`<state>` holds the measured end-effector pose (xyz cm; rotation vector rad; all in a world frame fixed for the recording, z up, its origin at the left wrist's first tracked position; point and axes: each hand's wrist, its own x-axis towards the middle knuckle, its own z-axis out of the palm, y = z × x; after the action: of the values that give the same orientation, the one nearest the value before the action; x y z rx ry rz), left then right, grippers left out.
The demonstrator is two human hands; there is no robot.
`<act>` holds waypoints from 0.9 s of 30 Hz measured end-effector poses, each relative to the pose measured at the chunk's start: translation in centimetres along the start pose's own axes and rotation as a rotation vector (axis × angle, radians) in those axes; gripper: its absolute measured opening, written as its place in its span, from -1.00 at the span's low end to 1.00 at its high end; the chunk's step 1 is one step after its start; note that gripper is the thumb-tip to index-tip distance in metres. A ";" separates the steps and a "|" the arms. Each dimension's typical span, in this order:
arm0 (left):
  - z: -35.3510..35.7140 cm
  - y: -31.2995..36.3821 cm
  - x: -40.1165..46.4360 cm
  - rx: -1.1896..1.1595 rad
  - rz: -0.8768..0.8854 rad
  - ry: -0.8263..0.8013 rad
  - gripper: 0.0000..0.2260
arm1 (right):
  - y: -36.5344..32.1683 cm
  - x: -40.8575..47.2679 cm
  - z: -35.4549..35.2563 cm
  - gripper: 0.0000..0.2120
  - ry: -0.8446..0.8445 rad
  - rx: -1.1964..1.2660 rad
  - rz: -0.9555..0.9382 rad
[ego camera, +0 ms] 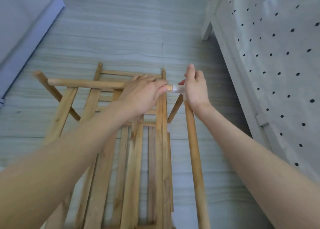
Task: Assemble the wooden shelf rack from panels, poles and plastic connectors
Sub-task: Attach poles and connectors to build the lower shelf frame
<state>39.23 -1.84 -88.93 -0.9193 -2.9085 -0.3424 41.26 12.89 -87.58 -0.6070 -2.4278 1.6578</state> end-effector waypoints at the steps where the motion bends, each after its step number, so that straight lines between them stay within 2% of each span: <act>1: -0.2 -0.1 -0.6 0.005 -0.006 -0.033 -0.63 | 0.1 -0.7 -0.2 -0.61 0.002 -0.055 -0.004; 6: -3.4 -1.1 -5.7 -0.056 -0.060 -0.156 -0.58 | -0.4 -6.7 -0.8 -0.46 -0.068 -0.378 -0.146; 11: -8.2 -1.6 -13.0 -0.156 -0.114 -0.275 -0.64 | -2.2 -14.0 0.6 -0.43 -0.252 -0.751 -0.301; 16: -13.1 -3.1 -22.0 -0.291 -0.255 -0.106 -0.69 | -5.4 -20.4 4.8 -0.49 -0.609 -0.812 -0.468; 18: -14.0 -4.5 -25.7 -0.333 -0.336 -0.045 -0.70 | -6.5 -22.4 6.9 -0.51 -0.700 -0.855 -0.562; 23: -11.3 -10.1 -32.8 -0.504 -0.630 0.126 -0.73 | -7.2 -24.8 12.7 -0.52 -0.800 -1.061 -0.806; 25: -8.4 -12.7 -35.2 -0.503 -0.761 0.127 -0.72 | -7.1 -24.7 15.2 -0.53 -0.802 -1.101 -0.861; 27: -4.8 -15.4 -37.3 -0.464 -0.895 0.055 -0.69 | -6.9 -23.9 17.8 -0.54 -0.805 -1.127 -0.895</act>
<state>60.96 -36.04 -92.23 0.4539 -3.0386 -1.0809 55.33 -14.22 -85.41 1.1858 -3.1747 0.0463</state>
